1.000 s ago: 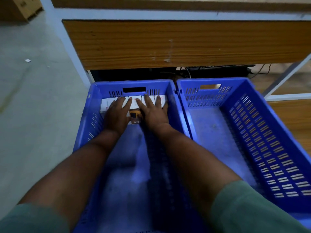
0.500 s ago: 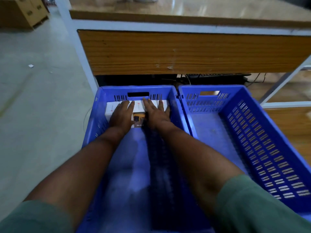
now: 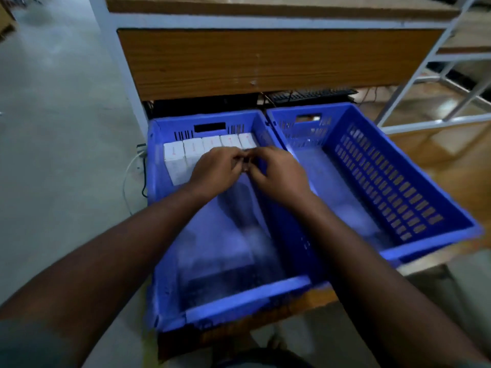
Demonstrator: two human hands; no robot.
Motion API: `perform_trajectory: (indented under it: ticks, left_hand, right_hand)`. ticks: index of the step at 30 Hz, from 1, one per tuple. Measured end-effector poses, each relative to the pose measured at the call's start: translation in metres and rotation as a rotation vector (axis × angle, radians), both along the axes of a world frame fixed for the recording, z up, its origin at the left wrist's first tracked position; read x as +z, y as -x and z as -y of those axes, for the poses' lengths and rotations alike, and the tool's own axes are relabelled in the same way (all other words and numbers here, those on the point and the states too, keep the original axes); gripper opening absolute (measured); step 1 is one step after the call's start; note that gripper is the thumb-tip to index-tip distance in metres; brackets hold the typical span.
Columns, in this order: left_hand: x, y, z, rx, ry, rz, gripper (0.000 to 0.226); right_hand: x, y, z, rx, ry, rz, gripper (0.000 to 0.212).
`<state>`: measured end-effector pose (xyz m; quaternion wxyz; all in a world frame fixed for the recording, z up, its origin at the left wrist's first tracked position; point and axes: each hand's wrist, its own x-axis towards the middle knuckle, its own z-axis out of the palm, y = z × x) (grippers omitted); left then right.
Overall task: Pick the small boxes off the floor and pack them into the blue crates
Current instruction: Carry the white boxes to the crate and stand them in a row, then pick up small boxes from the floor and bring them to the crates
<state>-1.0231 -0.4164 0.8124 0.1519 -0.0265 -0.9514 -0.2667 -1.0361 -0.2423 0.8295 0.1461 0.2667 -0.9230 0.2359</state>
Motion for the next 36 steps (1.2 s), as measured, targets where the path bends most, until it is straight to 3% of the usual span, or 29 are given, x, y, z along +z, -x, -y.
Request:
perform_trajectory:
  ticks: [3,12,15,19,23,29,36]
  left_hand:
    - [0.013,-0.020,-0.030,-0.156,-0.008,0.008,0.034]
    - [0.053,-0.138,-0.142,-0.571,-0.040,-0.198,0.028]
    - [0.050,-0.201,-0.188,-0.711,-0.046,-0.266,0.027]
    - [0.012,-0.303,-0.245,-1.006,-0.045,-0.162,0.025]
    - [-0.050,-0.415,-0.282,-1.234,0.041,0.064,0.030]
    - [-0.117,-0.552,-0.297,-1.497,0.252,0.373,0.031]
    - [-0.163,-0.660,-0.249,-1.750,0.393,0.577,0.033]
  right_hand:
    - [0.007,-0.046,-0.027,-0.080,0.065,-0.007,0.028]
    - [0.016,-0.241,-0.128,-0.315,0.444,-0.216,0.016]
    - [-0.004,-0.328,-0.175,-0.459,0.367,-0.267,0.015]
    - [-0.054,-0.463,-0.215,-0.751,0.368,-0.175,0.015]
    - [-0.103,-0.610,-0.206,-1.059,0.440,-0.026,0.016]
    - [-0.165,-0.784,-0.153,-1.524,0.555,0.204,0.015]
    - [-0.197,-0.903,-0.045,-1.933,0.677,0.194,0.015]
